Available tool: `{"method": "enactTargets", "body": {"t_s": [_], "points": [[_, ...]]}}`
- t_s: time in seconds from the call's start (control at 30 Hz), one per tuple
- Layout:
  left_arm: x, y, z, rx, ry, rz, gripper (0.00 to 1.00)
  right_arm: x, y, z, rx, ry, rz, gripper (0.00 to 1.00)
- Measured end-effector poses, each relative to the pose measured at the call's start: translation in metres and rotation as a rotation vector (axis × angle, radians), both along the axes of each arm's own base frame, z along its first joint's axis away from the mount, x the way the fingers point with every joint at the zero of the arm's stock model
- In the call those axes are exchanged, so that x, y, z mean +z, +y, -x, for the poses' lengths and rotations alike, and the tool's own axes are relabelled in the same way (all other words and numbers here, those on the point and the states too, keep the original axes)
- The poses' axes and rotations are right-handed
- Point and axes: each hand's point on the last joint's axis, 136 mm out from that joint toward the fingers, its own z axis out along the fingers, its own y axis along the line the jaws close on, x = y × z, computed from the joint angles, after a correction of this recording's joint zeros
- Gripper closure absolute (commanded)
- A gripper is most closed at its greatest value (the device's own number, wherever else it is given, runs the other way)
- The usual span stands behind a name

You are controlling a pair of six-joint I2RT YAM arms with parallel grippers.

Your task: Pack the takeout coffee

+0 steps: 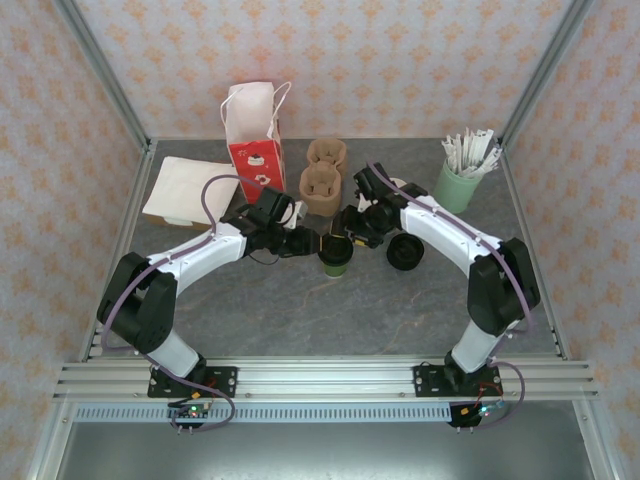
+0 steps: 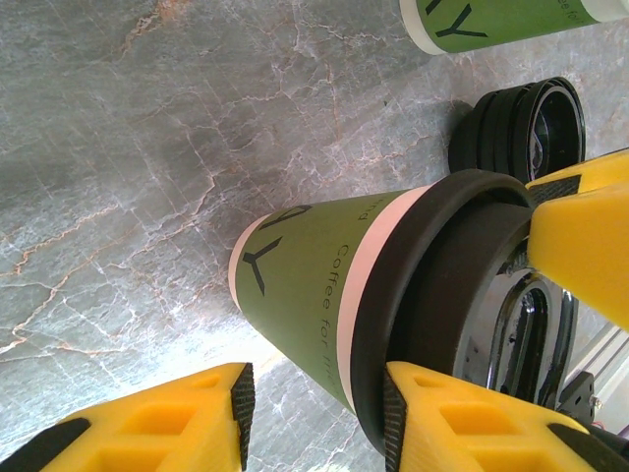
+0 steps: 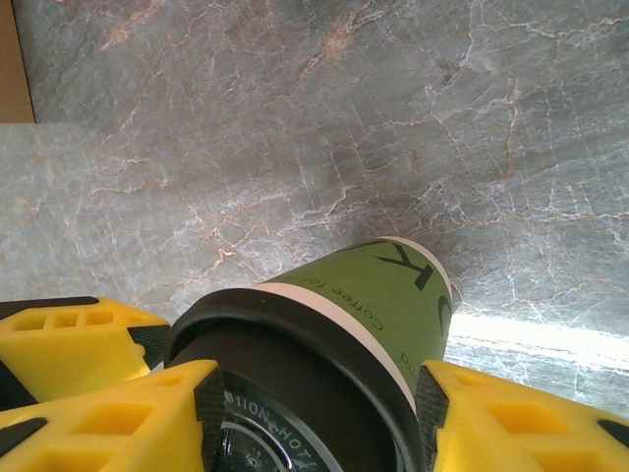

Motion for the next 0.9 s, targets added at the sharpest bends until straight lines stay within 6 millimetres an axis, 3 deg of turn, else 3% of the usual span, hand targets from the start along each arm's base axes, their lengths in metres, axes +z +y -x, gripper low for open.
{"method": "enactTargets", "body": {"t_s": [0.9], "points": [[-0.0031,0.0015,0.0009,0.004,-0.025,0.006,0.61,-0.0073,-0.0013,0.0036,0.026,0.008,0.013,0.51]]}}
